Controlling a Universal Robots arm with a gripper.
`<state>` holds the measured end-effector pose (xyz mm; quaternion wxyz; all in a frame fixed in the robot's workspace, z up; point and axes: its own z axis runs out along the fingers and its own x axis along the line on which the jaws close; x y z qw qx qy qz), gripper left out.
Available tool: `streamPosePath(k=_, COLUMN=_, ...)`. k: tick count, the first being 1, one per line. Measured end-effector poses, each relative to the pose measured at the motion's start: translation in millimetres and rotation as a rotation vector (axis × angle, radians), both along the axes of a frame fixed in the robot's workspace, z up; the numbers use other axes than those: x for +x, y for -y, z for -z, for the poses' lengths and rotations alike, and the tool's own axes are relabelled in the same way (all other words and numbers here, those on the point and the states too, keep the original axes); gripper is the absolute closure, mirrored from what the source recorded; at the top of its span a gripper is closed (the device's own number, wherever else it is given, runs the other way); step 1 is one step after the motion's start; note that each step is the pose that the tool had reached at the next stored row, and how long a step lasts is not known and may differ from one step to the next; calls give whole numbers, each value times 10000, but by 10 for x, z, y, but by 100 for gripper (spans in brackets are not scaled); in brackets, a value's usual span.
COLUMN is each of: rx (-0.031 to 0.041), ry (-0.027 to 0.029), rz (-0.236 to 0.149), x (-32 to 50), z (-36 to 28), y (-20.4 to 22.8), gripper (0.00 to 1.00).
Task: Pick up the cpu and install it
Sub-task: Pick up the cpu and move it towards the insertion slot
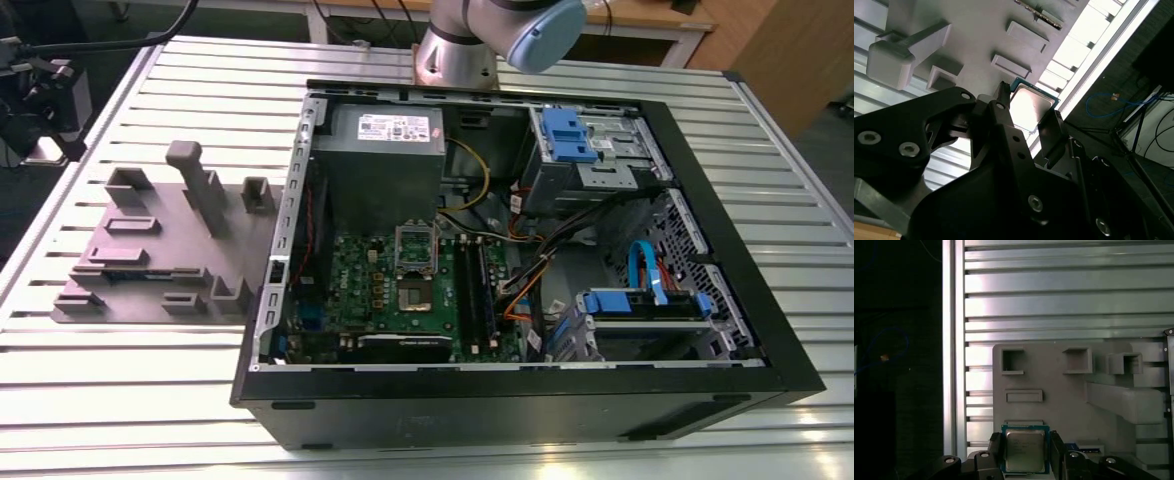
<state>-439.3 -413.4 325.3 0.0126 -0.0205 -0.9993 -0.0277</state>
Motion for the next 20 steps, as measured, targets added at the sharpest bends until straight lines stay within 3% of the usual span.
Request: streamPosePath(k=20, rx=0, ry=0, rz=0, x=0, z=-60, y=0, gripper=53)
